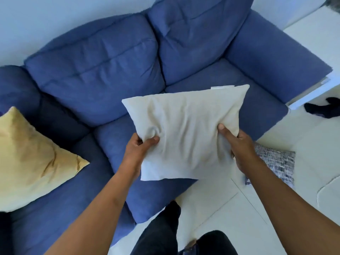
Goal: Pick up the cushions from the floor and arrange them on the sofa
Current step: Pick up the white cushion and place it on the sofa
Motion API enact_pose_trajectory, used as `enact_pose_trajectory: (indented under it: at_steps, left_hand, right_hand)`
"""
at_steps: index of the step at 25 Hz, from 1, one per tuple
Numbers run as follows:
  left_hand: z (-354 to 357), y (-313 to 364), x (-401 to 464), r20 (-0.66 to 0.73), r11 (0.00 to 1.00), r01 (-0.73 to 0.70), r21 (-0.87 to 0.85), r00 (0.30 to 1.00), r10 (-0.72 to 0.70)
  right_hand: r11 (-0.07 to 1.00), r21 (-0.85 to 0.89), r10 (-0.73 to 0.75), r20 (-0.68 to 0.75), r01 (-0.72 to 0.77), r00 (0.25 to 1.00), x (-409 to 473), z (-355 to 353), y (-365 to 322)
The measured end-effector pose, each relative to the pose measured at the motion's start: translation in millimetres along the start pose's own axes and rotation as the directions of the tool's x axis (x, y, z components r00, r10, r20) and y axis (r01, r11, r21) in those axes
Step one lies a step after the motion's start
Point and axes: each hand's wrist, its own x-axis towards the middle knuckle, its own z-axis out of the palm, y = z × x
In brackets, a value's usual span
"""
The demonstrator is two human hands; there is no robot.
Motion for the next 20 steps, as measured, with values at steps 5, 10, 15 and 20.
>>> enact_pose_trajectory:
  at_steps: [5, 10, 15, 20]
  left_hand:
    - [-47, 24, 22, -0.11, 1.0, 0.022, -0.022, 0.994, -0.024]
    - [-102, 28, 43, -0.193, 0.998, 0.034, -0.047, 0.98, -0.042]
    - [-133, 31, 77, -0.328, 0.999, 0.05, -0.011, 0.943, -0.051]
    - [-138, 51, 132, -0.401, 1.0, 0.001, 0.011, 0.916, 0.004]
  right_hand:
    - [0.998, -0.041, 0.057, 0.149, -0.051, 0.987, 27, 68, -24]
    - [0.988, -0.153, 0.042, 0.29, 0.002, 0.956, 67, 142, -51]
    - [0.971, -0.238, 0.086, 0.414, 0.017, 0.906, 121, 196, -63]
    - [0.958, -0.282, 0.087, 0.446, 0.047, 0.891, 182, 249, -72]
